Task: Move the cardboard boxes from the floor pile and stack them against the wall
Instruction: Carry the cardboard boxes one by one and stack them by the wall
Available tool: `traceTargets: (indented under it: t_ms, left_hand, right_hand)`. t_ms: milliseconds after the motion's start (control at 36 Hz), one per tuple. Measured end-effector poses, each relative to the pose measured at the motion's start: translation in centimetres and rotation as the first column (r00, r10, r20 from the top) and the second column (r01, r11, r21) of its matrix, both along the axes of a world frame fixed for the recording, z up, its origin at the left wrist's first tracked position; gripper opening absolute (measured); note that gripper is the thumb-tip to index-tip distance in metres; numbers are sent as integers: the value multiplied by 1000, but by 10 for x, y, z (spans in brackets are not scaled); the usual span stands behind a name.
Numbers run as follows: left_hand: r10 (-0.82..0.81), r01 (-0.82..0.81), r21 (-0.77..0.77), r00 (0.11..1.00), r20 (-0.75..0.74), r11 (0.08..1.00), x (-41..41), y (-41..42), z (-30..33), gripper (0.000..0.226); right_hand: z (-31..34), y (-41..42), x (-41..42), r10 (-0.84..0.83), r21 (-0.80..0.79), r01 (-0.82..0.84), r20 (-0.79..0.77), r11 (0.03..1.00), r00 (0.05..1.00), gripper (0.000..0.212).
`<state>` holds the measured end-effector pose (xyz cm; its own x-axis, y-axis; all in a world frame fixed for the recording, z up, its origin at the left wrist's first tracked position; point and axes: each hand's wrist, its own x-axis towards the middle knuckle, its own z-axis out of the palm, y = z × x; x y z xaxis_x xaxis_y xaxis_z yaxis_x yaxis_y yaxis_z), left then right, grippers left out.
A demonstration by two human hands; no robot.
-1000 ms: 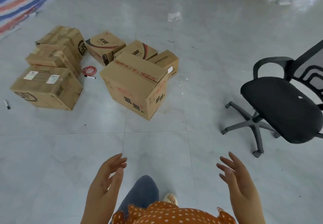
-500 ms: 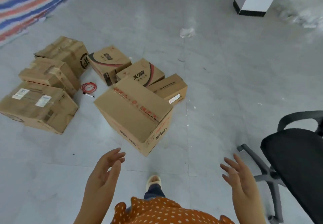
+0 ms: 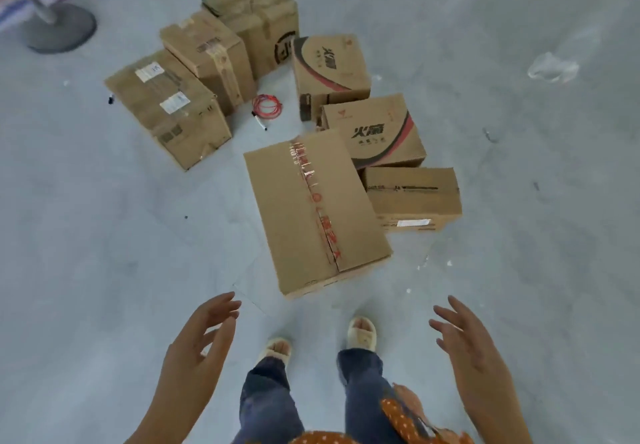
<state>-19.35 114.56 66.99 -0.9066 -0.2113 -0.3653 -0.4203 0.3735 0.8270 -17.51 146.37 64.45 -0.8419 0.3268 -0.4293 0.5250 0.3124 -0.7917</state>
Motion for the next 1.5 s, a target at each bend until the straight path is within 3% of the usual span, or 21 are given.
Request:
traceTargets:
  t_ms: [167,250,389,556,667,806,889,972,1028,1111,1167,1222,1306,1500]
  left_hand:
    - [128,-120,-75,985,112,990,-23,41,-45,55]
    - [138,-122,-97,976,169,988,-39,58,-80,39]
    - [194,-163,-140,949,249,977,-69,74,-160,23]
    - [338,-282,-212,888,313,936,-101,77,-292,47]
    - [404,-405,-94,805,434,909,-103,77,-375,51]
    - [454,-510,33,791,411,859,-89,74,-429,36]
    - [443,-542,135,786,430,830,-84,71,-436,33]
    - [427,-545,175,786,447,820,-85,68,-441,57]
    - [429,-553,206,789,440,807,-89,66,-441,60]
    - [487,-599,236,778,397,765,-104,58,-430,50]
    - [520,-622,274,773,364,733,-119,50,-413,53]
    - [540,-637,316,768,344,703,-135,40,-391,41]
    - [570,-652,362,759,316,667,-154,30,-351,17]
    - [610,-695,324,719,332,642,-145,15,-247,20]
  right_hand:
    - [-25,57,-91,282,62,-285,56,957,958,62]
    - [-58,72,-128,315,57,-321,96,945,944,23]
    - [-153,81,-171,359,46,-373,181,927,915,35]
    - [-302,70,-206,318,104,-348,226,932,921,45]
    - [-375,61,-207,249,61,-270,239,961,939,56]
    - [-416,61,-197,221,-49,-216,271,975,937,49]
    - [-424,65,-196,217,-106,-195,275,975,937,70]
    - [-423,64,-198,206,-197,-149,309,969,929,107]
    - [-423,63,-203,217,-222,-149,319,963,923,120]
    - [-412,58,-215,271,-219,-214,277,952,922,105]
    - [-395,49,-226,283,-226,-230,243,947,928,70]
    - [-373,37,-238,253,-277,-192,205,941,945,32]
    - [-339,22,-256,173,-397,-94,168,913,970,31]
    - [-243,-6,-262,198,-411,-94,219,907,955,26]
